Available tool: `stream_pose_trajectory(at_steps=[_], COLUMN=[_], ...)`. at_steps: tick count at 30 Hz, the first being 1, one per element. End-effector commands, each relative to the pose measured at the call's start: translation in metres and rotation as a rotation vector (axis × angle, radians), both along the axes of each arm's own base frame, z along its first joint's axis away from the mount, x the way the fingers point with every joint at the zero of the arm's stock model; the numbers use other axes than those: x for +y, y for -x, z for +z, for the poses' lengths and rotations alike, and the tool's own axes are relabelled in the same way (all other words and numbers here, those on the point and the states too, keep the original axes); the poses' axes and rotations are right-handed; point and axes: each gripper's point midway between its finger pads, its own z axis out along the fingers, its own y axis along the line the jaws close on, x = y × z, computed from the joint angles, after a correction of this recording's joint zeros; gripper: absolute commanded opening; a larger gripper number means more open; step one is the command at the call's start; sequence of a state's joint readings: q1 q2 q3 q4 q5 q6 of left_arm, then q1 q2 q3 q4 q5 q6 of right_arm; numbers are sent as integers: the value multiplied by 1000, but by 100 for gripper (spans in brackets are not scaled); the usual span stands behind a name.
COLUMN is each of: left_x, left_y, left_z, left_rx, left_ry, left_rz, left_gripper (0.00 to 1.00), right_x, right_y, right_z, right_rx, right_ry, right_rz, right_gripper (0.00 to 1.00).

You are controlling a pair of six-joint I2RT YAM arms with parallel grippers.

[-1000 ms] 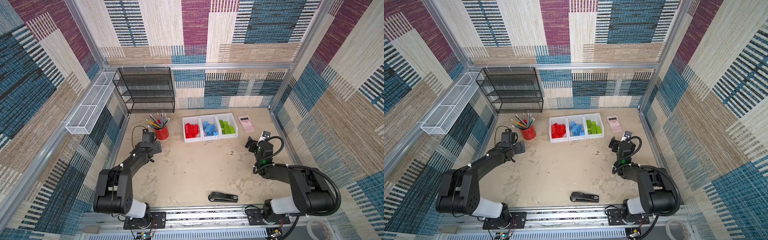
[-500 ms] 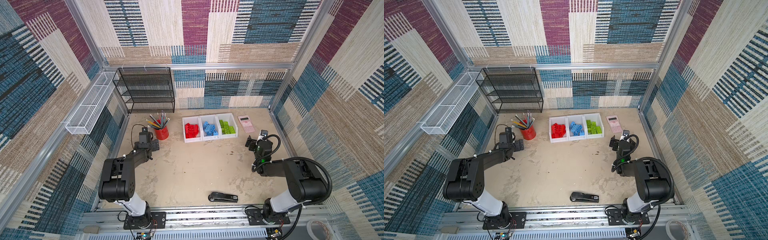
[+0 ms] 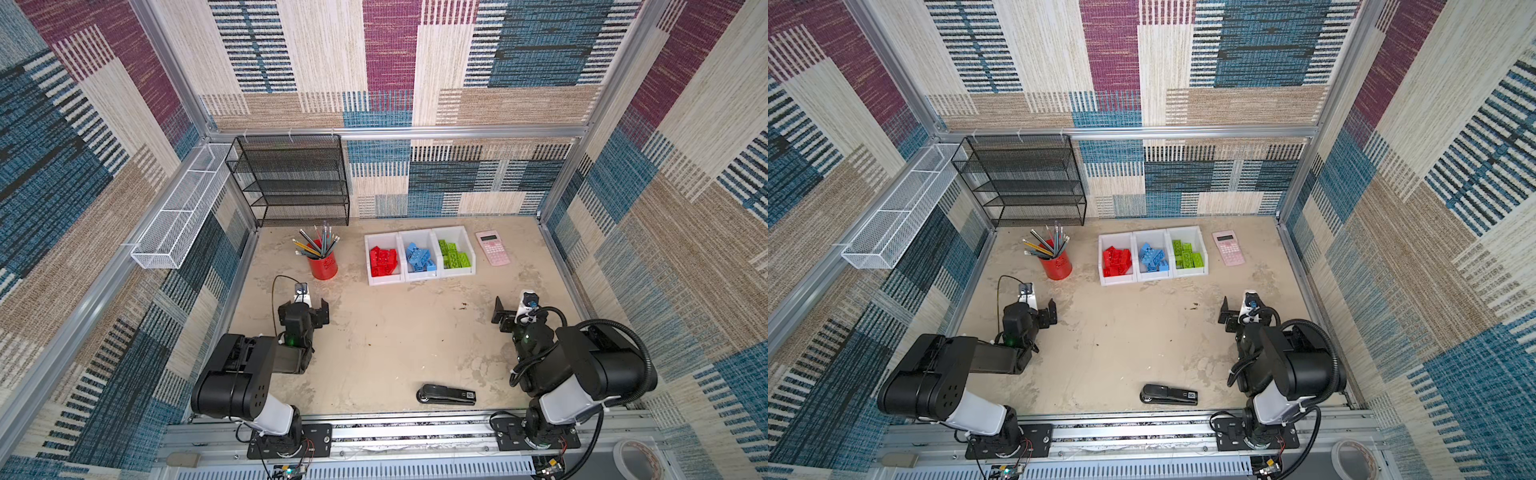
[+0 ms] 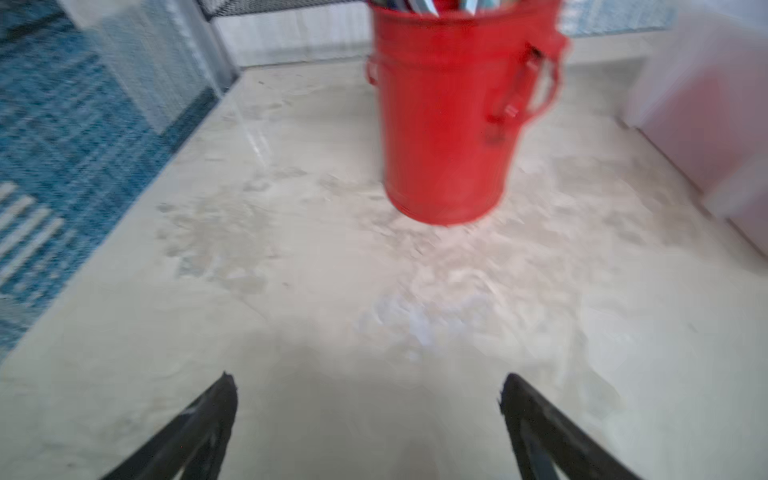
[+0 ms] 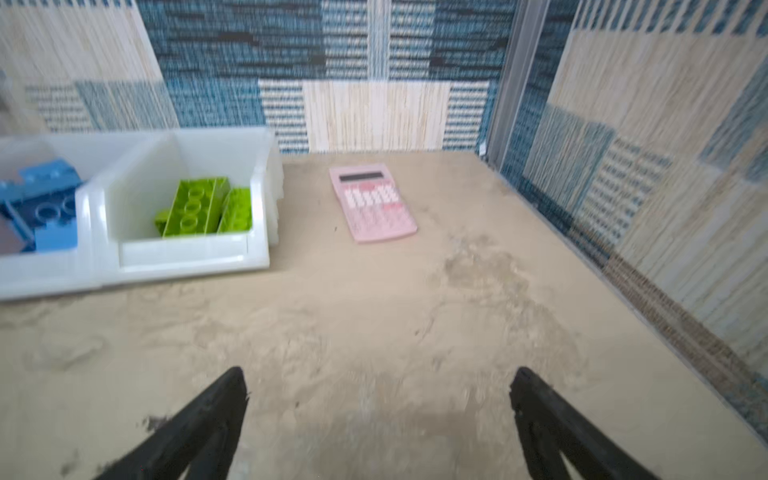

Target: Sort the legos into containers by color

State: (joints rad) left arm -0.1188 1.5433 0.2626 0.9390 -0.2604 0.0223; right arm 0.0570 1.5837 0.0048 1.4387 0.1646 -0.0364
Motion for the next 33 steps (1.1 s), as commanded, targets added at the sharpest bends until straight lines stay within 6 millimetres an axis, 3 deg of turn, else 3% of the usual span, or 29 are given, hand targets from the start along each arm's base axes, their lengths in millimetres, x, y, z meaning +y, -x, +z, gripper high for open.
stream_pose_trajectory(at_steps=[1, 4, 8, 33], left_x=[2, 5, 15, 15], left_y=[-9, -18, -39, -41], left_z=[49, 47, 33, 33], left_rx=[-208, -184, -37, -39], left_ry=[-64, -56, 59, 99], left_rz=[17, 28, -8, -40], left_gripper=[99, 100, 99, 99], right_x=[11, 9, -2, -5], right_y=[5, -1, -43, -40], right_z=[78, 76, 55, 57], right_rx=[-319, -310, -162, -172], right_ry=[17, 13, -15, -21], right_rz=[62, 48, -29, -32], right_gripper=[100, 100, 100, 100])
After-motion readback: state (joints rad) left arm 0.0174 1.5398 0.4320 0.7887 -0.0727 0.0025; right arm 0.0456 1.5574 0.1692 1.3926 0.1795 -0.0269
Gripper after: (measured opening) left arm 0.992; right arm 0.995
